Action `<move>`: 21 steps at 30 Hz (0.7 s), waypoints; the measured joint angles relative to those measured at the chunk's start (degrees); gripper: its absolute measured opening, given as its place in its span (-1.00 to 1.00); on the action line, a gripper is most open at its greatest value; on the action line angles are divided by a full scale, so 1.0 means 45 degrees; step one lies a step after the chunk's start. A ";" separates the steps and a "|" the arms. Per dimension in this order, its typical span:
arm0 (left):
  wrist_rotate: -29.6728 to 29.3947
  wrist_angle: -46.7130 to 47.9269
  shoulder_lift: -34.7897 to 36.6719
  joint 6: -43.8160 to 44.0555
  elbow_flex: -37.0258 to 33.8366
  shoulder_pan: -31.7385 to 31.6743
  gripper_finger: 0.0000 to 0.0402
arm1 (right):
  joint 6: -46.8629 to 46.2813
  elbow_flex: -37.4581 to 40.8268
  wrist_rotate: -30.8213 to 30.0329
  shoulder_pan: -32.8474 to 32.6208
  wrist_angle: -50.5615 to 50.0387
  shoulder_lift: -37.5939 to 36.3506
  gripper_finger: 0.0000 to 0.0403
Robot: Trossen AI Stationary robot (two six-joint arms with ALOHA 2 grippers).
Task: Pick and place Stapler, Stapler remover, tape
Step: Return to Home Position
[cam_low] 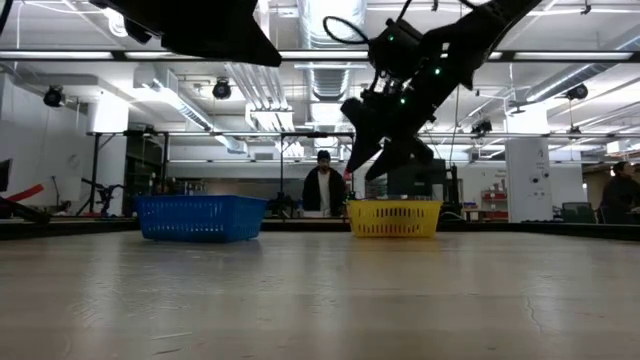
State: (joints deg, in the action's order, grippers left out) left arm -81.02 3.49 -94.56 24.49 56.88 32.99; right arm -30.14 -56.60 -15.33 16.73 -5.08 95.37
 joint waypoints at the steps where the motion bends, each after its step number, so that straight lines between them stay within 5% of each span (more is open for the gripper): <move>1: 0.0275 0.0001 0.0000 0.0000 0.0000 -0.0023 0.18 | 0.0133 0.0000 0.0316 -0.0116 -0.0093 -0.0111 0.12; 6: 0.3025 0.0001 0.0000 -0.0143 -0.0008 -0.0643 -0.21 | 0.1217 0.0016 0.1550 -0.0985 -0.0261 -0.0577 -0.14; 11: 0.6472 -0.0801 0.0000 -0.0431 -0.0637 -0.1917 -0.90 | 0.1892 0.0865 0.2096 -0.1991 -0.0354 -0.1036 -0.83; 18: 1.0448 -0.7472 0.0992 -0.3361 -0.3646 -0.2747 -0.98 | 0.2225 0.3948 0.2311 -0.4150 0.3006 -0.2982 -0.96; 21: 1.0760 -0.9781 0.2141 -0.4698 -0.5435 -0.2750 -0.96 | 0.2947 0.5301 0.2147 -0.5103 0.4739 -0.4433 -0.96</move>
State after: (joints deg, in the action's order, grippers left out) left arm -32.60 -40.53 -84.93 3.35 32.42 20.62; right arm -16.88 -32.75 -5.67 -6.24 16.24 75.42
